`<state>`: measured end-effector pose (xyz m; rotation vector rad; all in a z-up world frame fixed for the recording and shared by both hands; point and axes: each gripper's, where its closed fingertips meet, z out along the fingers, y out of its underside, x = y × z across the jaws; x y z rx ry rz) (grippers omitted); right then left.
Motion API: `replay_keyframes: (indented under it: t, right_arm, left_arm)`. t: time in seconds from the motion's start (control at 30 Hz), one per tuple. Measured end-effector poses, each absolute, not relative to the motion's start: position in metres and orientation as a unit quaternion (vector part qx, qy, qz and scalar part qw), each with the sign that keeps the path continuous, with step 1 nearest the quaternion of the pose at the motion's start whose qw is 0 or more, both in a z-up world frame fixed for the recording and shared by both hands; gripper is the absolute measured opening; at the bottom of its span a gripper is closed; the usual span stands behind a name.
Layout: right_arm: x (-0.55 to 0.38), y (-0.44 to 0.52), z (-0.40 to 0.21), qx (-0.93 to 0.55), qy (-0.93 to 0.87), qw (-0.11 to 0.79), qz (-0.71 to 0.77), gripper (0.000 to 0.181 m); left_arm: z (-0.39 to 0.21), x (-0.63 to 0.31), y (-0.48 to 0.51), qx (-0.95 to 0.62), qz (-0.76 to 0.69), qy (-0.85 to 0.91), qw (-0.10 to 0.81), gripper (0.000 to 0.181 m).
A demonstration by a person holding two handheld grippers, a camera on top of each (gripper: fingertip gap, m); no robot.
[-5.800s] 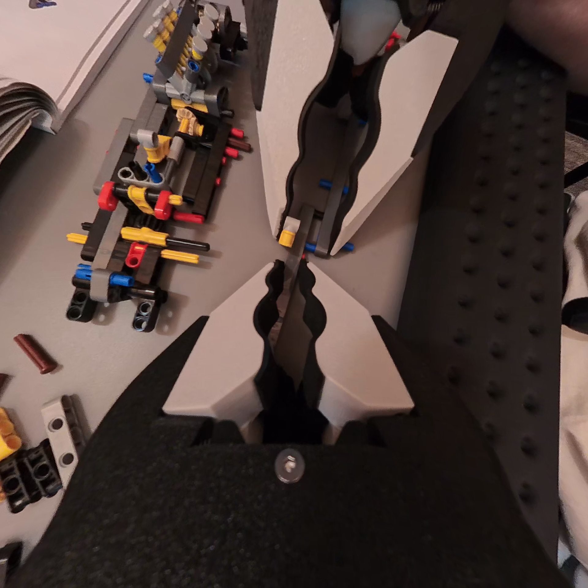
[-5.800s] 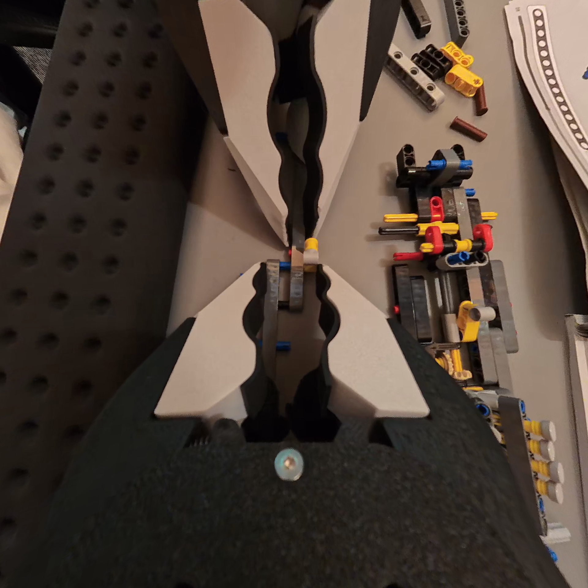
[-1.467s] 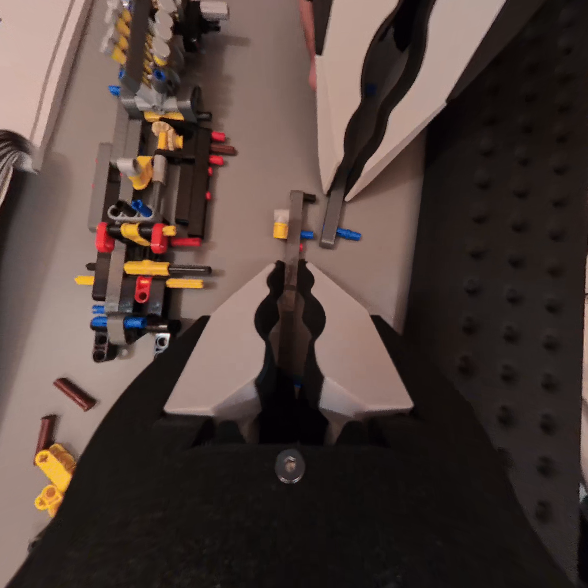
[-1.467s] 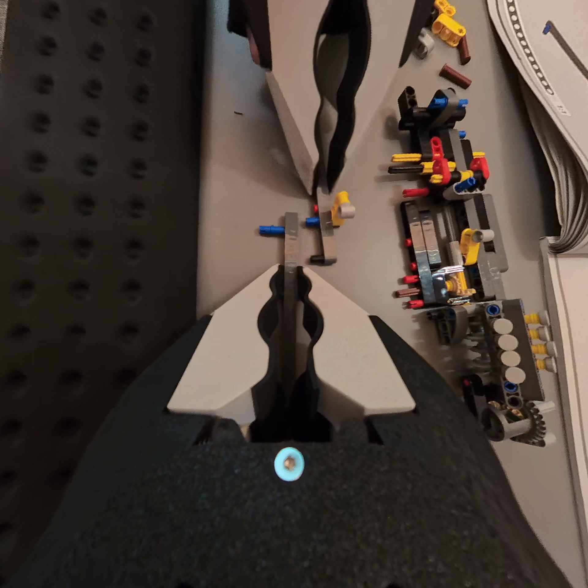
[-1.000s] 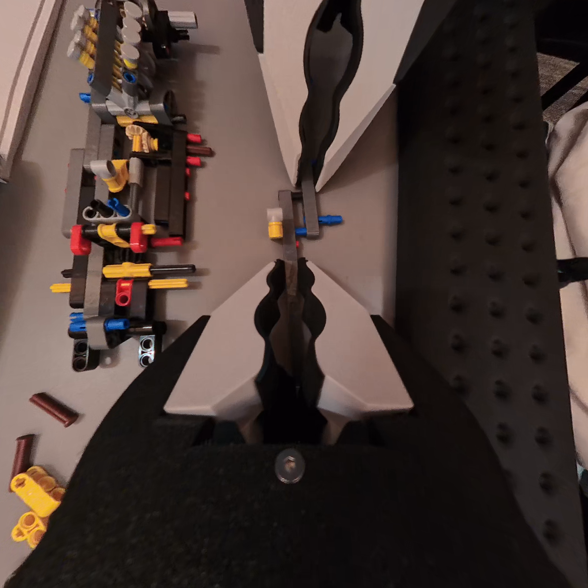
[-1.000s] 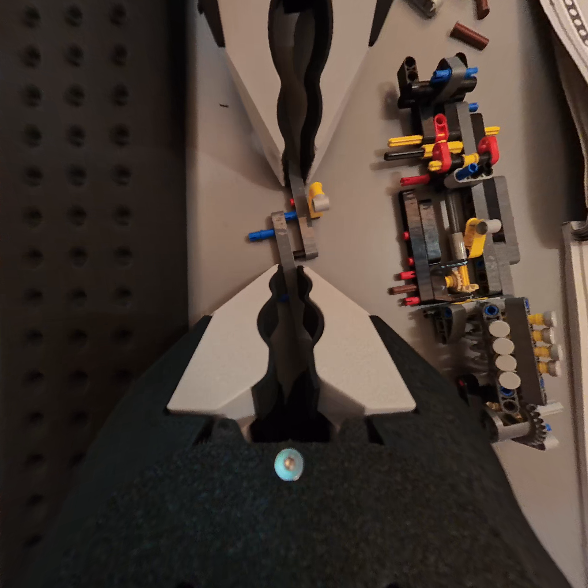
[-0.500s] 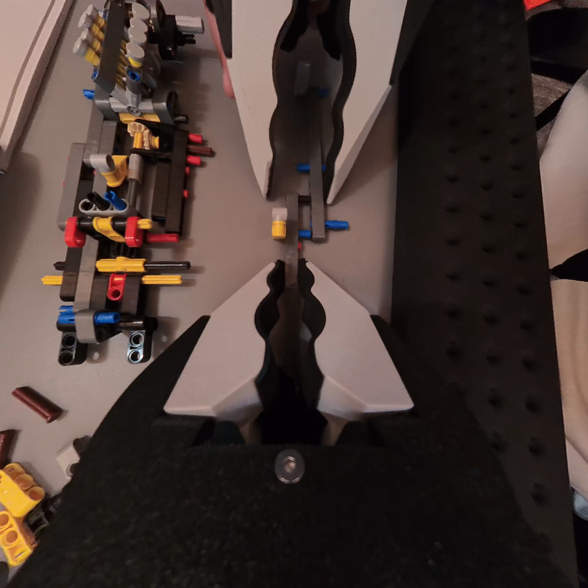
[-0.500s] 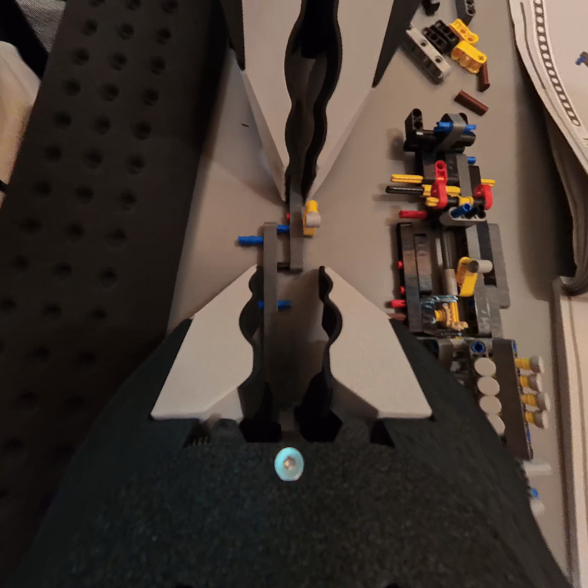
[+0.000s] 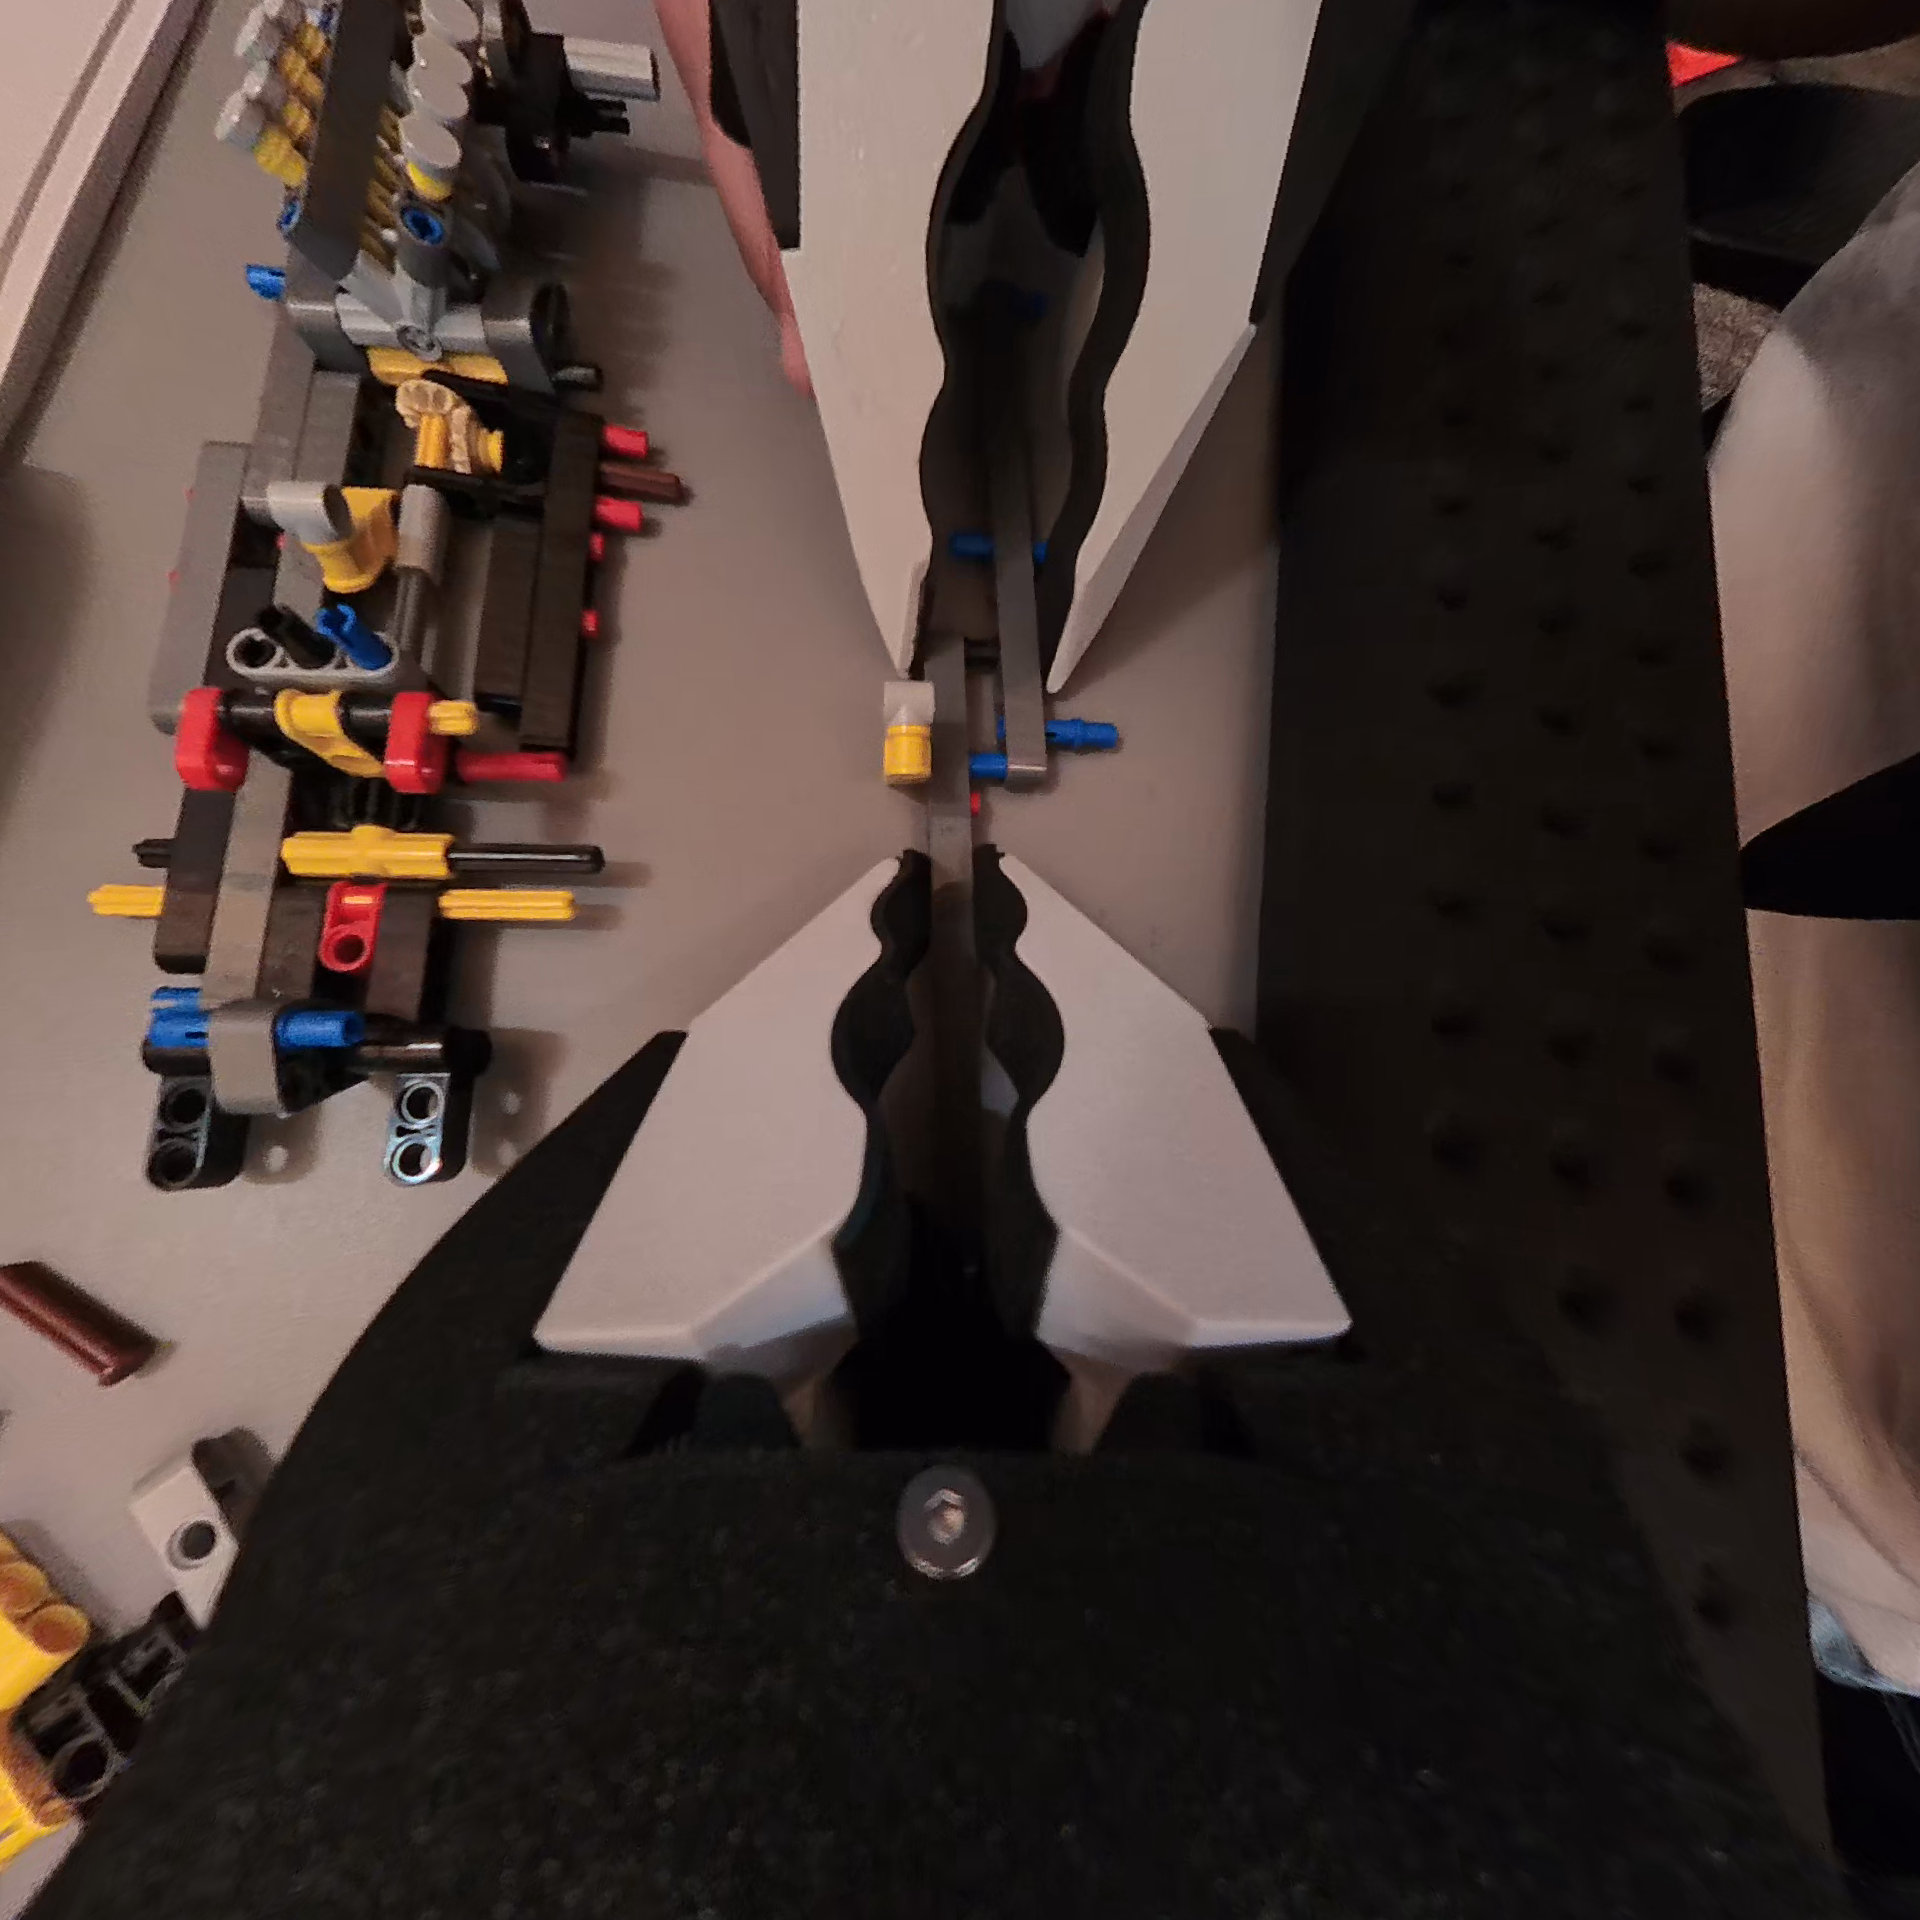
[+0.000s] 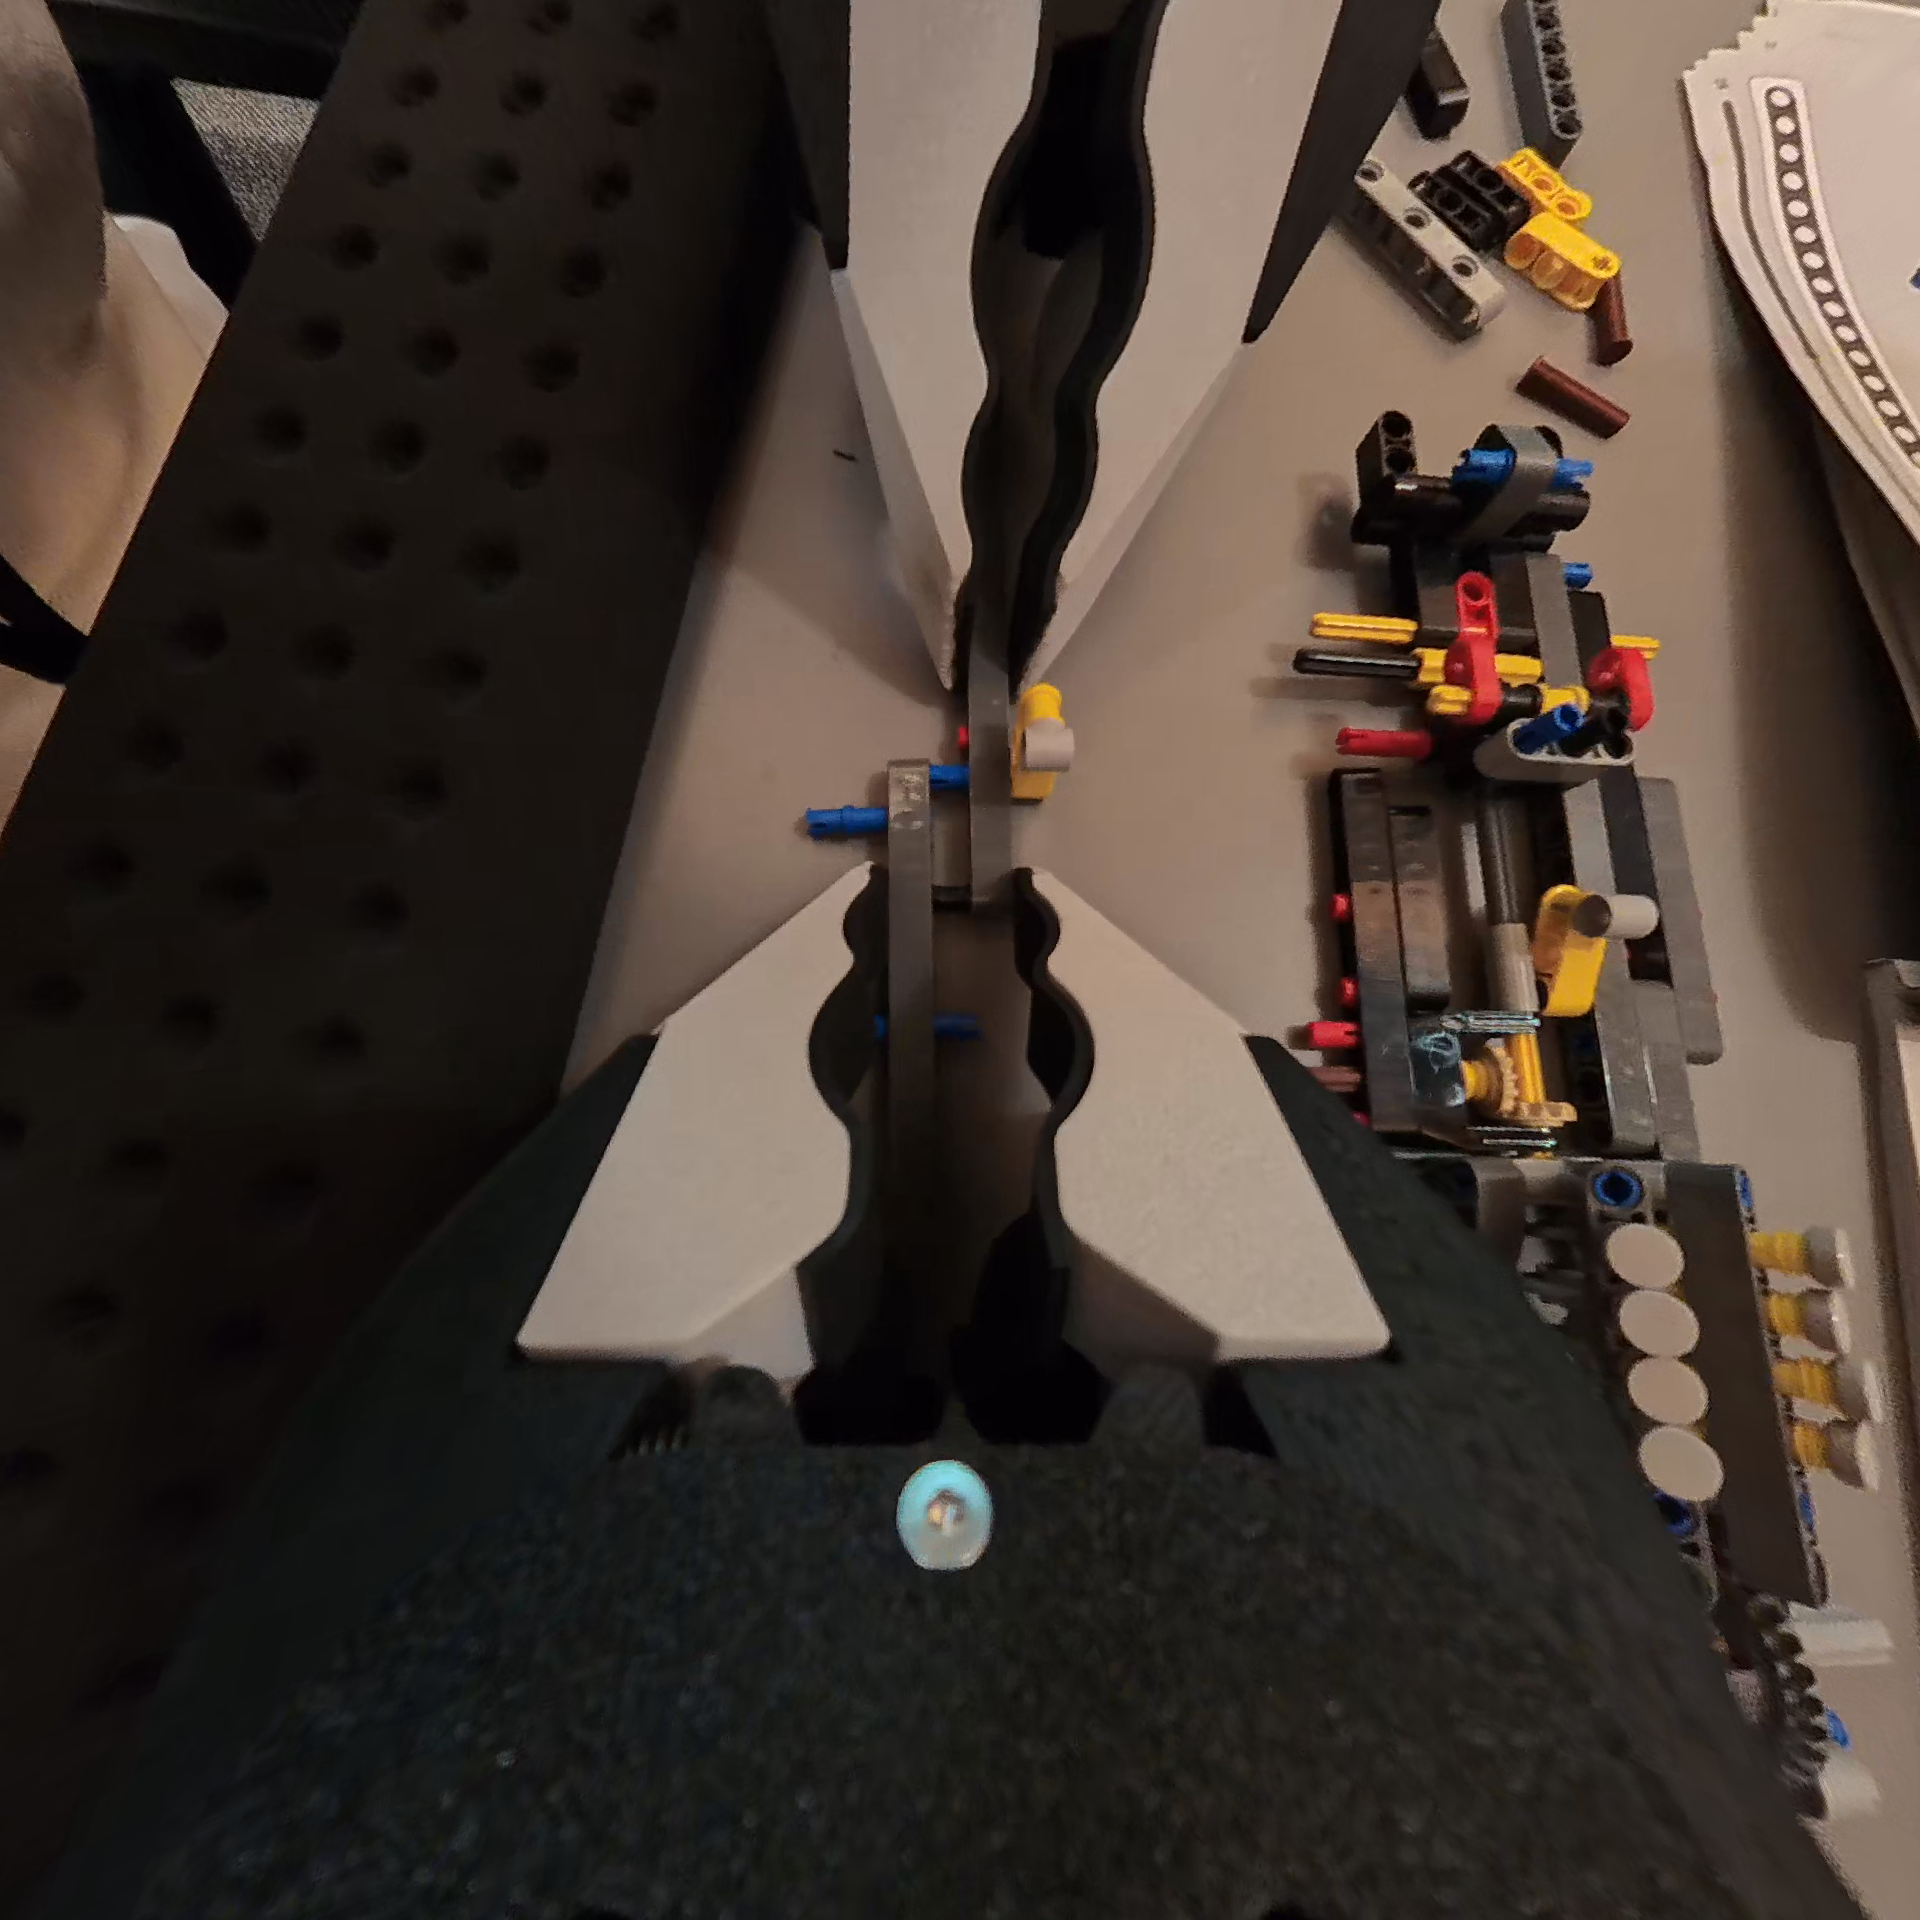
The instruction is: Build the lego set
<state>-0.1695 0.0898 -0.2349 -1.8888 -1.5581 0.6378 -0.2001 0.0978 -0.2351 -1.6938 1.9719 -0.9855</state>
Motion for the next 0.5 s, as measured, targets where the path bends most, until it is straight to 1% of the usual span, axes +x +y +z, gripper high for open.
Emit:
replay_keyframes:
  t: [0.03, 0.3, 0.5]
  right_arm:
    - [-0.1694, 0.0898, -0.235, -0.712, -0.586, 0.302, 0.242, 0.023]
    - [-0.1682, 0.089, -0.2359, -0.717, -0.601, 0.28, 0.215, 0.022]
    - [-0.1681, 0.0888, -0.236, -0.709, -0.608, 0.289, 0.21, 0.022]
  left_arm:
    - [-0.235, -0.2, 0.0977, -0.6, -0.351, 0.696, 0.178, 0.008]
    - [-0.2353, -0.1997, 0.098, -0.599, -0.343, 0.7, 0.184, 0.007]
    - [-0.2354, -0.1994, 0.0982, -0.587, -0.326, 0.712, 0.206, 0.007]
